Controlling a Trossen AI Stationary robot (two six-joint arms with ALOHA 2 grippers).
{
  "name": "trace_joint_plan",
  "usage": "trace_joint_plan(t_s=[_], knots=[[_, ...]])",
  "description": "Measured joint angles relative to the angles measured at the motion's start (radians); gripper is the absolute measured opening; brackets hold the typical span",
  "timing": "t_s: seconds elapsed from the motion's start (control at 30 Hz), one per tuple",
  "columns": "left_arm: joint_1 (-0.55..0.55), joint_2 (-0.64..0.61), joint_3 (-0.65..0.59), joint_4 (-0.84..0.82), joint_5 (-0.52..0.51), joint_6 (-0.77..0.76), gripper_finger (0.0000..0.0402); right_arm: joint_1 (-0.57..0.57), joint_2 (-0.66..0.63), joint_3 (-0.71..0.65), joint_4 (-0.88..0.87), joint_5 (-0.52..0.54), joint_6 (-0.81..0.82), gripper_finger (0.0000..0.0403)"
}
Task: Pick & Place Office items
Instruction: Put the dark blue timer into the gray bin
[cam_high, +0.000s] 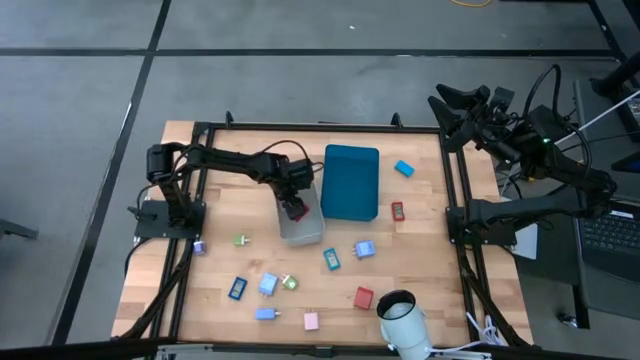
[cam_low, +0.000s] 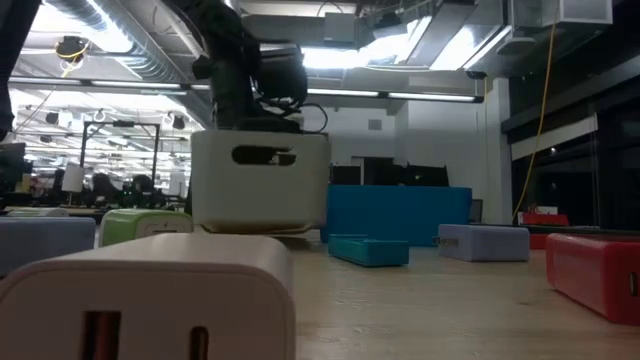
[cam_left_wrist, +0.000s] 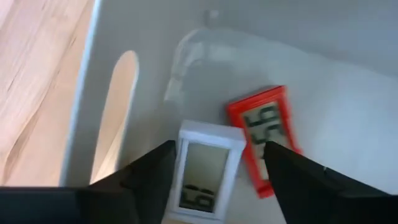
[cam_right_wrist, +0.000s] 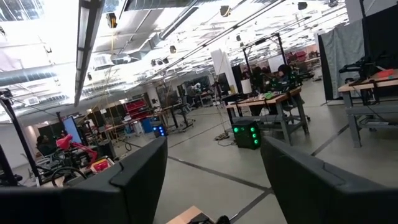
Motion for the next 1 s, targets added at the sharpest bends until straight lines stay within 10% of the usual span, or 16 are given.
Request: trace_joint_plan(t_s=[0.63,1.0], knots=[[-0.007,-0.044,0.277,-0.295,0.031,0.164,0.0231,0.000,0.000,0.000,0.015,-0.007,-0.001,0.0265],[-0.204,-0.271,0.317,-0.502,-0.162,-0.618,0.0251,0.000,0.000,0.000,0.014,-0.104,-0.035,0.0265]])
